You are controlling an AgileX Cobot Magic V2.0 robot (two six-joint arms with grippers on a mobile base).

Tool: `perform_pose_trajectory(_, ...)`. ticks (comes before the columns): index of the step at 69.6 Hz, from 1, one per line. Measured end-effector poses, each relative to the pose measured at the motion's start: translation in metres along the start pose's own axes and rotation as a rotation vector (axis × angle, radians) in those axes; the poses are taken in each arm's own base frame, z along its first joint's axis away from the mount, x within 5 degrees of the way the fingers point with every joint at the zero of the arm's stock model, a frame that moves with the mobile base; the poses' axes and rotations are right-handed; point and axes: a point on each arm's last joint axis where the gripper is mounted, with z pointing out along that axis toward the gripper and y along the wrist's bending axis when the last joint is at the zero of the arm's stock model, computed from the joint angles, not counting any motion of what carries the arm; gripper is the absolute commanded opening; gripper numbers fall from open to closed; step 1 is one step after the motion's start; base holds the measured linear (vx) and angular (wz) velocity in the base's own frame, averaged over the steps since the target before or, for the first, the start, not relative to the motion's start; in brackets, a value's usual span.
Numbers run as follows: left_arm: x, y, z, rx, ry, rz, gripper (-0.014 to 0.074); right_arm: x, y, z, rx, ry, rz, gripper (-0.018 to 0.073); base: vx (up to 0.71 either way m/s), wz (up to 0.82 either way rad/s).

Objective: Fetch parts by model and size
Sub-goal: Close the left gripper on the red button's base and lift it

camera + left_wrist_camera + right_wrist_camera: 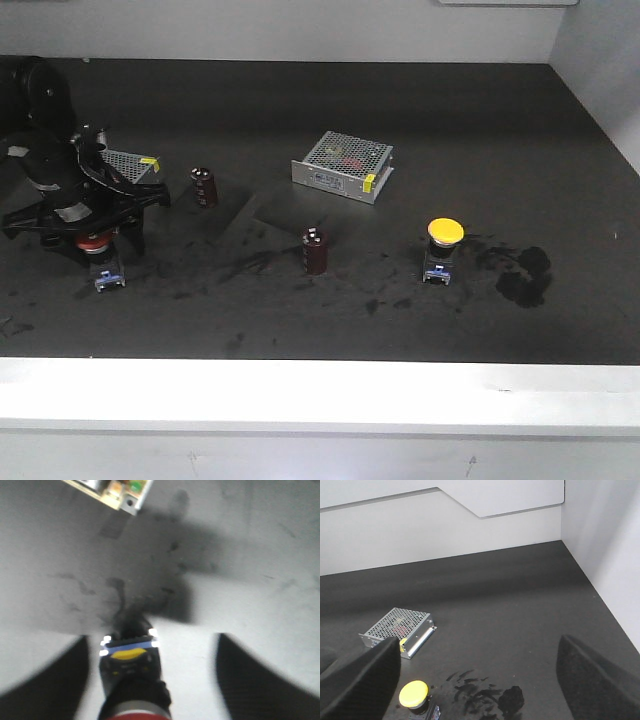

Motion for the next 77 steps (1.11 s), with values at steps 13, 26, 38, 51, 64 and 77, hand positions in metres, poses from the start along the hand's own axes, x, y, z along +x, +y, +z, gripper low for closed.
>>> perform_pose_trajectory(13, 0.000, 0.000, 0.000, 0.001, 0.000, 0.000, -0.0010, 0.000, 0.000, 0.000, 0.000, 0.000, 0.000, 0.0594, 0.00, 0.00)
perform_pose_trajectory(26, 0.000, 0.000, 0.000, -0.001, 0.000, 0.047, -0.0008, 0.000, 0.000, 0.000, 0.000, 0.000, 0.000, 0.0594, 0.00, 0.00)
perform_pose_trajectory(38, 0.002, 0.004, -0.016, -0.031, -0.049, 0.129, -0.0006, 0.000, 0.000, 0.000, 0.000, 0.000, 0.000, 0.0594, 0.00, 0.00)
perform_pose_trajectory(51, 0.014, 0.014, -0.076, -0.074, -0.259, 0.215, -0.0006, 0.001, 0.000, 0.000, 0.002, 0.015, 0.000, 0.0594, 0.00, 0.00)
perform_pose_trajectory(64, 0.047, 0.029, -0.129, -0.084, -0.505, 0.262, -0.0006, 0.003, 0.000, 0.000, 0.003, 0.029, 0.000, 0.0594, 0.00, 0.00)
perform_pose_trajectory(77, 0.093, 0.048, -0.155, -0.097, -0.658, 0.292, -0.0006, 0.003, 0.000, 0.000, 0.004, 0.031, 0.000, 0.0594, 0.00, 0.00)
